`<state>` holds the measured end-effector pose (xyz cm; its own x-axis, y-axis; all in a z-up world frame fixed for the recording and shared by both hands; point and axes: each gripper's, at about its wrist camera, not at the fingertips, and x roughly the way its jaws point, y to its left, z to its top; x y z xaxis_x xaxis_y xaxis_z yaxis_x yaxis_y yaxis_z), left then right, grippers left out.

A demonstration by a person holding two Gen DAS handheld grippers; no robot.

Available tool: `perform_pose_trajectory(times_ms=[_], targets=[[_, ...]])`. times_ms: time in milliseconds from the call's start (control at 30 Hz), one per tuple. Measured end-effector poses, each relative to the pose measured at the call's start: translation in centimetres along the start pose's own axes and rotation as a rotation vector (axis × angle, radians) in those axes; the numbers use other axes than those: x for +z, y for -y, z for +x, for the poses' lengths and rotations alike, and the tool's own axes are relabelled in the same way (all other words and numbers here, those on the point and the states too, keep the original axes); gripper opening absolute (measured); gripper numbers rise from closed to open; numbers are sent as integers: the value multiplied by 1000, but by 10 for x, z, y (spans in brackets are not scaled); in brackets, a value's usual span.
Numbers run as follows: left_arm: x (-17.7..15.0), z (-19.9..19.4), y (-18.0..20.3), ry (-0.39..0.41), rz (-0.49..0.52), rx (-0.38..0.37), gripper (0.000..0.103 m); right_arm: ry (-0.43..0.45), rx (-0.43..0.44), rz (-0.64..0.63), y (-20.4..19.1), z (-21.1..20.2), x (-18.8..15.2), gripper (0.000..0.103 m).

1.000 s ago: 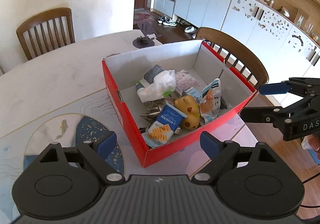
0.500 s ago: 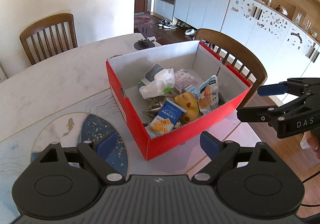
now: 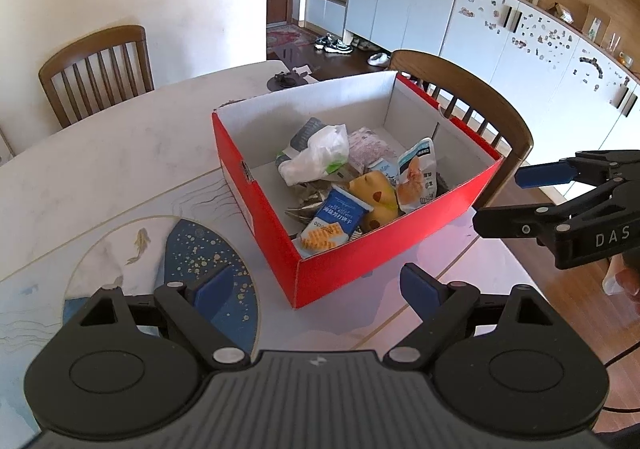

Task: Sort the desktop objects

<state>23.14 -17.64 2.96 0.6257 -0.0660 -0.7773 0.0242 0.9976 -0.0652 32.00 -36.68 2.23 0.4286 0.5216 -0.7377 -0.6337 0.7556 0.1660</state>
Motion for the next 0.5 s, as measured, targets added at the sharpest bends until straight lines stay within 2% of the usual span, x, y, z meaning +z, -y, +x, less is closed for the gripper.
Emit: perform_pose_trajectory(times_ms=[500], targets=[[-7,-2,-1,-6,17,-33,90,-9,-10,18,-5,-1,-6,96]])
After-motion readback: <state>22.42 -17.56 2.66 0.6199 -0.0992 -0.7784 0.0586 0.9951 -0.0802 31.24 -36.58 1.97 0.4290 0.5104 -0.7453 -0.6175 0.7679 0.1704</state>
